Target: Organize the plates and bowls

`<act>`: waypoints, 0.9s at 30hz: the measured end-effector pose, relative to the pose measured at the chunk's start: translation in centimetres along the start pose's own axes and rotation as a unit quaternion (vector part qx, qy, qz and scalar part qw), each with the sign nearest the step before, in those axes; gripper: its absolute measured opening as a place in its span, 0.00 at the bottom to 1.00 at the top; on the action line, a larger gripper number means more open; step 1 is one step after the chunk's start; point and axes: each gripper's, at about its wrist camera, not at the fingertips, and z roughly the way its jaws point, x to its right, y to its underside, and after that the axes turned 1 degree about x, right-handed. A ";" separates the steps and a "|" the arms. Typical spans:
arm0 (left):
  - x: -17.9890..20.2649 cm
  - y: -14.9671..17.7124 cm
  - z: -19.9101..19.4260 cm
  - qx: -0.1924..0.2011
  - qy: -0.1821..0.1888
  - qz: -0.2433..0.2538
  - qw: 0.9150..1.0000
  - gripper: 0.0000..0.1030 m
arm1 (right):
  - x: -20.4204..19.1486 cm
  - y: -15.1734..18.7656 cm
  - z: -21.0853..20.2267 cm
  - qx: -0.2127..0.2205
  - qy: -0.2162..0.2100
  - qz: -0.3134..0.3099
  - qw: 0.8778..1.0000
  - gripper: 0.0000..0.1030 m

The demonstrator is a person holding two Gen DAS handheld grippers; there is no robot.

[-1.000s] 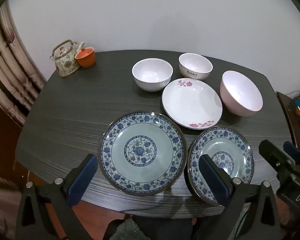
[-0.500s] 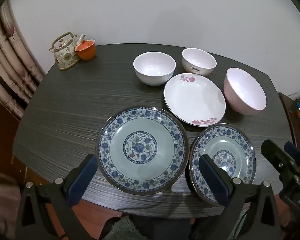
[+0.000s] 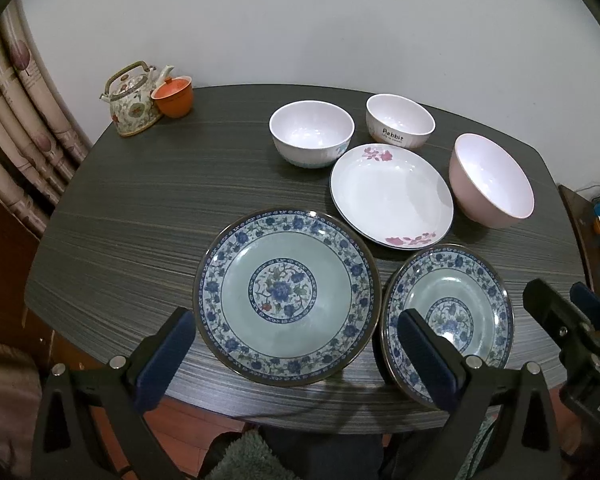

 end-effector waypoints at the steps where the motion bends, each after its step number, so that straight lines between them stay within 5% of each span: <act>1: 0.0 0.0 0.0 0.000 -0.001 0.000 1.000 1.00 | 0.0 0.0 0.0 0.000 0.000 -0.001 1.000 0.96; 27: -0.1 0.8 0.0 -0.004 -0.002 0.000 1.000 1.00 | -0.1 0.3 -0.2 -0.002 0.000 0.001 1.000 0.96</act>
